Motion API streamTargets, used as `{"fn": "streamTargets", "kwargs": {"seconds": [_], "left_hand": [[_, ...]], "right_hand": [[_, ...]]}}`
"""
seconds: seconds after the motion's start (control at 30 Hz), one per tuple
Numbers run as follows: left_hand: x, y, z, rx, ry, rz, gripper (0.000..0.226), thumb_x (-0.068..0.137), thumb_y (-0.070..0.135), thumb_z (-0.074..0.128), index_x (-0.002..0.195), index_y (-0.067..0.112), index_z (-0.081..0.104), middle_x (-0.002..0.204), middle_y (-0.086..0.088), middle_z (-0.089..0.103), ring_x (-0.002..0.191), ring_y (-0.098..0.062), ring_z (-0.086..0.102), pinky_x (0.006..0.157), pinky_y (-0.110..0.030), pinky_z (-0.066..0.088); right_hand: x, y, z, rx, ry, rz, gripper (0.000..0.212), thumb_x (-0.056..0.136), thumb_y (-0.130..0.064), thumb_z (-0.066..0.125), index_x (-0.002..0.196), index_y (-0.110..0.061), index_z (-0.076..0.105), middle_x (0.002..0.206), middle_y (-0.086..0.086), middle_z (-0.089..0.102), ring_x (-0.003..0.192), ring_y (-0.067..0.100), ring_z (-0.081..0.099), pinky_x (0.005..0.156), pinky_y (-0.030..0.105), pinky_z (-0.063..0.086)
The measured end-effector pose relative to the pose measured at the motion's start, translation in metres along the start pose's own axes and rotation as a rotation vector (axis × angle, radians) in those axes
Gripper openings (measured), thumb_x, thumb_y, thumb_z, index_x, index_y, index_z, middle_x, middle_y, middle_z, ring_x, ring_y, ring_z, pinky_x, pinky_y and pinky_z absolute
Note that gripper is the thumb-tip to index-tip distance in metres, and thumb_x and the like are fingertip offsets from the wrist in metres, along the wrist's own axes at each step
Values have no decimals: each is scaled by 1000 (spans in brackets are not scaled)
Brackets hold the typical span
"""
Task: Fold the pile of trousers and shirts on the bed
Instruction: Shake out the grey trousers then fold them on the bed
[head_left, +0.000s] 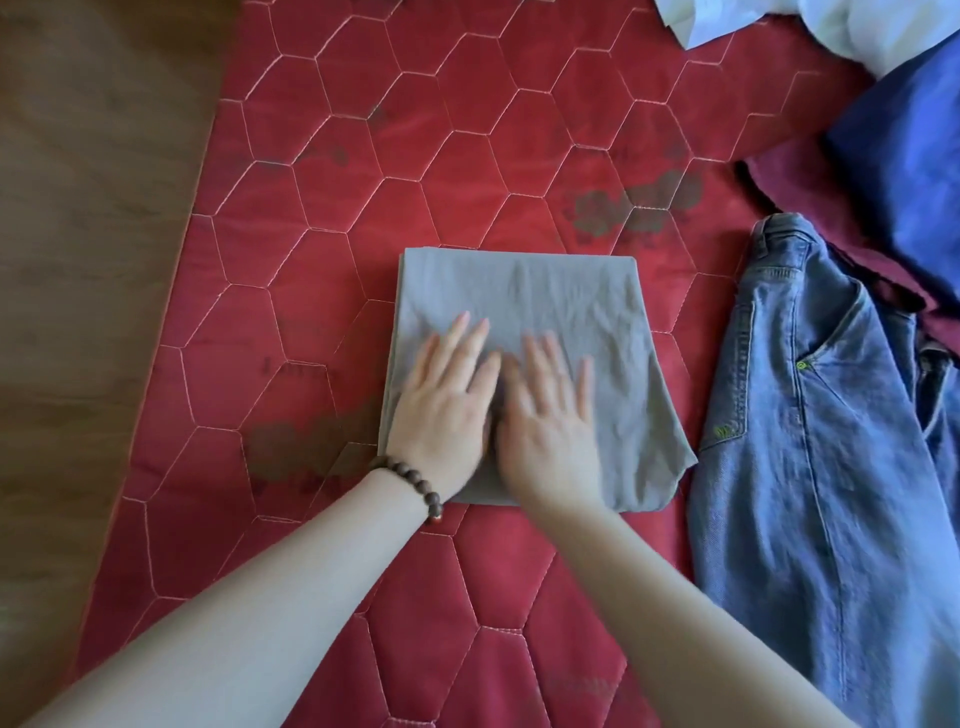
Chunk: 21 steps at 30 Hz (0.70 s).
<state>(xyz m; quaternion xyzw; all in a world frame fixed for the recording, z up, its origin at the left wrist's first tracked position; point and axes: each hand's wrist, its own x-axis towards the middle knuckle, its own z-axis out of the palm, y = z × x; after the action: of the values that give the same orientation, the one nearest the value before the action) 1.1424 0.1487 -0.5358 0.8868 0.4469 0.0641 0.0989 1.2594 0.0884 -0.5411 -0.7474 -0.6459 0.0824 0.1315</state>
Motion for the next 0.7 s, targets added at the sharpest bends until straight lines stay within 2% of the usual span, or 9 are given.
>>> {"fn": "streamTargets", "kwargs": {"seconds": [0.07, 0.13, 0.23, 0.3, 0.43, 0.47, 0.53, 0.6, 0.7], "left_hand": [[2, -3, 13, 84, -166, -28, 53, 99, 19, 23, 151, 9, 28, 160, -6, 20, 149, -20, 12, 122, -37, 3], [0, -10, 21, 105, -181, -68, 55, 100, 27, 21, 153, 14, 21, 161, -2, 17, 149, -19, 10, 122, -38, 4], [-1, -15, 28, 126, -143, -92, 61, 97, 45, 30, 153, 22, 26, 160, -3, 22, 148, -31, 12, 120, -48, 13], [-2, -17, 32, 128, -146, -89, 72, 90, 60, 35, 153, 26, 25, 160, -9, 20, 147, -39, 8, 118, -53, 14], [-1, -19, 32, 151, -184, -148, 88, 79, 77, 35, 153, 33, 18, 160, -18, 9, 146, -46, -1, 116, -60, 11], [0, -19, 31, 149, -192, -160, 89, 79, 78, 34, 153, 34, 17, 160, -20, 7, 146, -46, -1, 116, -60, 12], [1, -18, 31, 131, -203, -172, 89, 78, 79, 35, 153, 35, 17, 160, -21, 6, 146, -45, -1, 114, -61, 15], [1, -18, 32, 92, -199, -188, 88, 77, 76, 39, 152, 35, 20, 160, -20, 8, 146, -44, 0, 114, -61, 16], [2, -18, 35, 69, -179, -214, 92, 75, 69, 44, 150, 21, 22, 158, -22, 18, 146, -44, 7, 112, -62, 21]], "right_hand": [[2, -14, 21, -35, -169, -36, 59, 94, -14, 47, 148, -2, 30, 157, 14, 23, 148, 29, 13, 117, 56, 15], [1, -4, 31, -62, -209, -20, 60, 98, -22, 35, 153, -7, 18, 161, 8, 12, 149, 23, 4, 119, 52, 11], [-1, 32, 26, -129, -196, -58, 60, 98, -46, 32, 153, -26, 22, 161, 1, 16, 149, 20, 9, 119, 54, 7], [0, 58, 18, -176, -198, -6, 61, 96, -53, 32, 152, -32, 21, 161, -1, 15, 149, 18, 9, 117, 57, 3], [5, 68, 5, -157, -255, 142, 57, 98, -48, 22, 153, -34, 13, 160, -9, 0, 148, 11, 1, 116, 59, 2], [8, 65, 3, -151, -247, 177, 57, 98, -47, 20, 153, -33, 13, 160, -10, 0, 148, 9, -1, 117, 59, 1], [16, 53, 1, -138, -171, 237, 56, 99, -40, 24, 153, -25, 21, 161, -5, 12, 148, 12, 5, 118, 57, 0], [36, 32, 0, -40, -88, 129, 55, 98, -34, 29, 149, -15, 33, 157, 3, 26, 147, 19, 17, 119, 52, 4], [82, -5, 6, 208, -294, -231, 54, 101, -37, 22, 149, -16, 34, 157, -1, 27, 148, 15, 12, 120, 46, 1]]}}
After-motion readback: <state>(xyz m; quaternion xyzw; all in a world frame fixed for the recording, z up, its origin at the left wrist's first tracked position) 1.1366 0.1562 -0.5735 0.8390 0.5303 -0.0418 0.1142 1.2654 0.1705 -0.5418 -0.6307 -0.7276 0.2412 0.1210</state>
